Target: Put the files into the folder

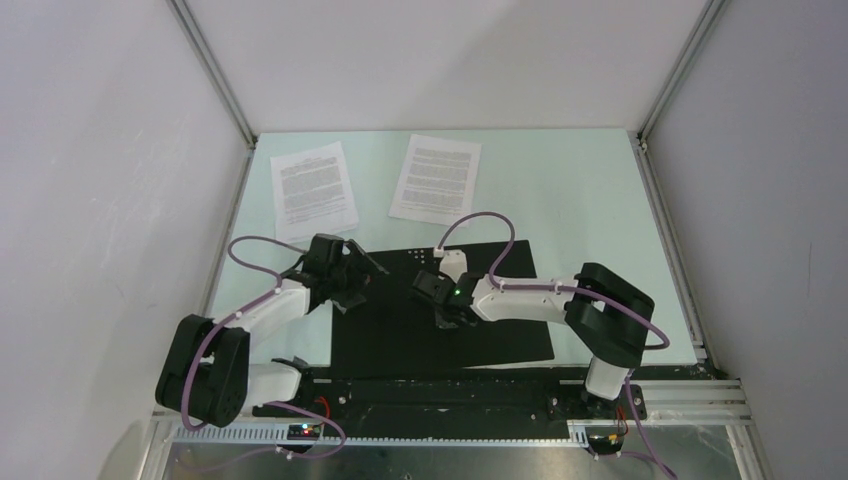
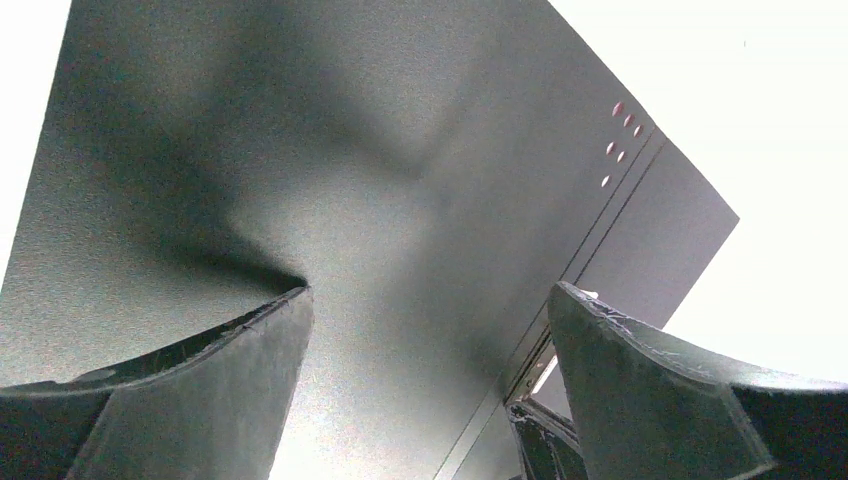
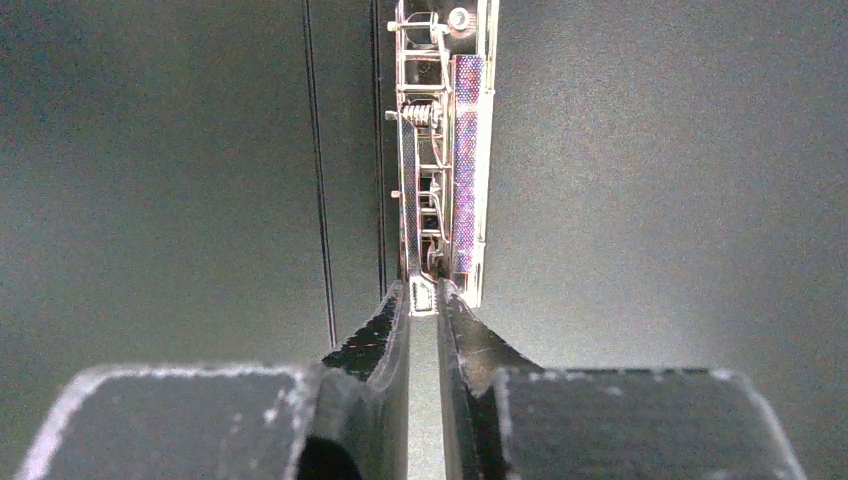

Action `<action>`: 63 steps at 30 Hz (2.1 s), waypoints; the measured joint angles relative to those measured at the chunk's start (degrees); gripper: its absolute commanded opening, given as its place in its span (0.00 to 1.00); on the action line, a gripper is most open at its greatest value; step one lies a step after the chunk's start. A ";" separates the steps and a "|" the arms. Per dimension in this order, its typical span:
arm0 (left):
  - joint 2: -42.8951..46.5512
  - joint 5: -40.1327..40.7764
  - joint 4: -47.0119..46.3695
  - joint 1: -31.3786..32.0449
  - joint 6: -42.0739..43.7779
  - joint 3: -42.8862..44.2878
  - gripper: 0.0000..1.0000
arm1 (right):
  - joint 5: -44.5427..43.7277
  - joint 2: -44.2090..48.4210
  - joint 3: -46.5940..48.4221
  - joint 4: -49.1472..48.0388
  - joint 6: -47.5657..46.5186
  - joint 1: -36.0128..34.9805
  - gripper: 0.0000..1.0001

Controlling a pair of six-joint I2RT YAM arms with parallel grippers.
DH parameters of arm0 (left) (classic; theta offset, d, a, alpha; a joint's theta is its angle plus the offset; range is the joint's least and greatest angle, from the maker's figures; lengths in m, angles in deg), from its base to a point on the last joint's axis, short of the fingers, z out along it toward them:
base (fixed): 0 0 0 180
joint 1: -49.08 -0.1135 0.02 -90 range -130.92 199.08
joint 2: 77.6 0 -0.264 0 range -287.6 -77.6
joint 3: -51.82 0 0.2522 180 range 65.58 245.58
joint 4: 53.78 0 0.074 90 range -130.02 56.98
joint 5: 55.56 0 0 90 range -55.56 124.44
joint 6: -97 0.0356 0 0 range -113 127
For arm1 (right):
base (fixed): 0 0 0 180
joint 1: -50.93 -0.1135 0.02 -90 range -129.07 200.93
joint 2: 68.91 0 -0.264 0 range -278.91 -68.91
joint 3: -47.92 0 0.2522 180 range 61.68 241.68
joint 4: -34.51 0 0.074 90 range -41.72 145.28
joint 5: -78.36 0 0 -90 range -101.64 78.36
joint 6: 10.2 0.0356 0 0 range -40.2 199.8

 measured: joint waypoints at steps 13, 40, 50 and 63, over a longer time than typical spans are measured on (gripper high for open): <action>-0.26 -0.04 -0.04 -0.11 -0.52 0.11 0.99 | 3.43 1.25 -1.29 -1.38 -0.31 1.97 0.00; -2.05 -0.76 -2.23 -0.22 -4.52 0.11 0.99 | -4.46 1.25 -1.44 1.49 8.11 0.48 0.00; -1.22 -0.55 -2.36 -0.22 -4.37 0.17 1.00 | -5.86 8.90 -4.72 -2.05 -0.31 1.05 0.00; 1.16 7.58 5.75 1.97 4.66 3.10 1.00 | -0.46 12.31 -4.87 -3.54 -5.66 5.35 0.26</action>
